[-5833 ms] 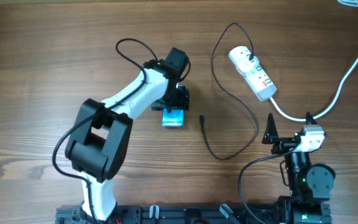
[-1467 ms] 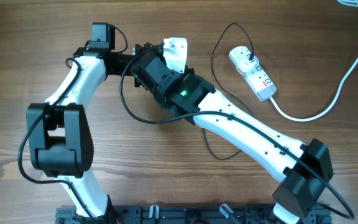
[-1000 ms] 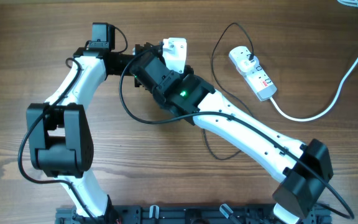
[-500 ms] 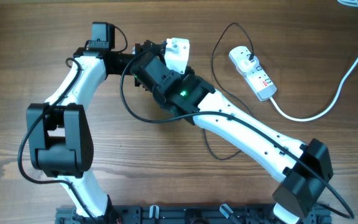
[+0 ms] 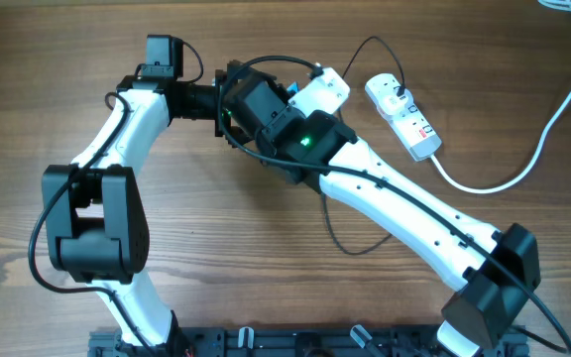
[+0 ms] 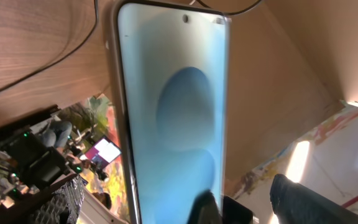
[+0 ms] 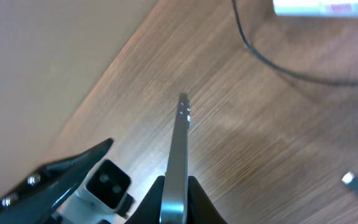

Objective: Plug charger to phone and switch on socket

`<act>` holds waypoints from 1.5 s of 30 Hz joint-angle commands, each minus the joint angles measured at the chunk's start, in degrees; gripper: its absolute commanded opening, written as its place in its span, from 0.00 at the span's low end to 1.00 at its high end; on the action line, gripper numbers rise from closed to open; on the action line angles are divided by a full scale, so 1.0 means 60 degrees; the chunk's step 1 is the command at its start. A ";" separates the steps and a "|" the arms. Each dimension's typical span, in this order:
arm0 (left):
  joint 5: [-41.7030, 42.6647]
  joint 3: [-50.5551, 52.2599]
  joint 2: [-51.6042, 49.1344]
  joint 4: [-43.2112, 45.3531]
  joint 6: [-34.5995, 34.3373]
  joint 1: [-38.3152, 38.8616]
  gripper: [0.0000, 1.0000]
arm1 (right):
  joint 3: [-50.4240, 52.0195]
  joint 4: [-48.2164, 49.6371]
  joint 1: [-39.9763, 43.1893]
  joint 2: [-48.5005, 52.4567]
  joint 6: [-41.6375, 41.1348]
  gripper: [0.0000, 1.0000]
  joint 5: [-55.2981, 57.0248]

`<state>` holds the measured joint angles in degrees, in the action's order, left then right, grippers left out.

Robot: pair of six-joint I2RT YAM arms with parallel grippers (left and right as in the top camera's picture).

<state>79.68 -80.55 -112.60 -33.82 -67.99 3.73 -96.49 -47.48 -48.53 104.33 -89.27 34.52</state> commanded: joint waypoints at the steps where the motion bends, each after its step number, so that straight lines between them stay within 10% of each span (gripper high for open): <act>1: 0.0317 -0.0022 0.0339 0.0004 -0.0259 -0.0044 0.96 | -0.0222 -0.0018 0.0004 -0.0372 -0.2732 0.08 -0.0018; 9: 0.0321 -0.0022 0.0339 0.0004 -0.0255 -0.0044 0.99 | -0.0222 -0.0018 0.0004 -0.0372 -0.4477 0.04 -0.0011; 15: 0.0317 -0.0022 0.0339 0.0004 -0.0259 -0.0044 0.61 | -0.0222 0.0058 0.0004 -0.0372 -0.4900 0.05 -0.0481; 41: 0.0321 -0.0022 0.0339 0.0000 -0.0328 -0.0044 0.12 | -0.0222 0.0193 -0.0007 -0.0372 -0.4870 0.04 -0.1275; 45: 0.0321 -0.0022 0.0339 0.0000 -0.0328 -0.0044 0.04 | -0.0222 0.0229 -0.0007 -0.0372 -0.4503 0.48 -0.1268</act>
<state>80.58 -80.53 -112.60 -33.82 -69.54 3.73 -96.53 -46.17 -48.29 104.07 -119.55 27.00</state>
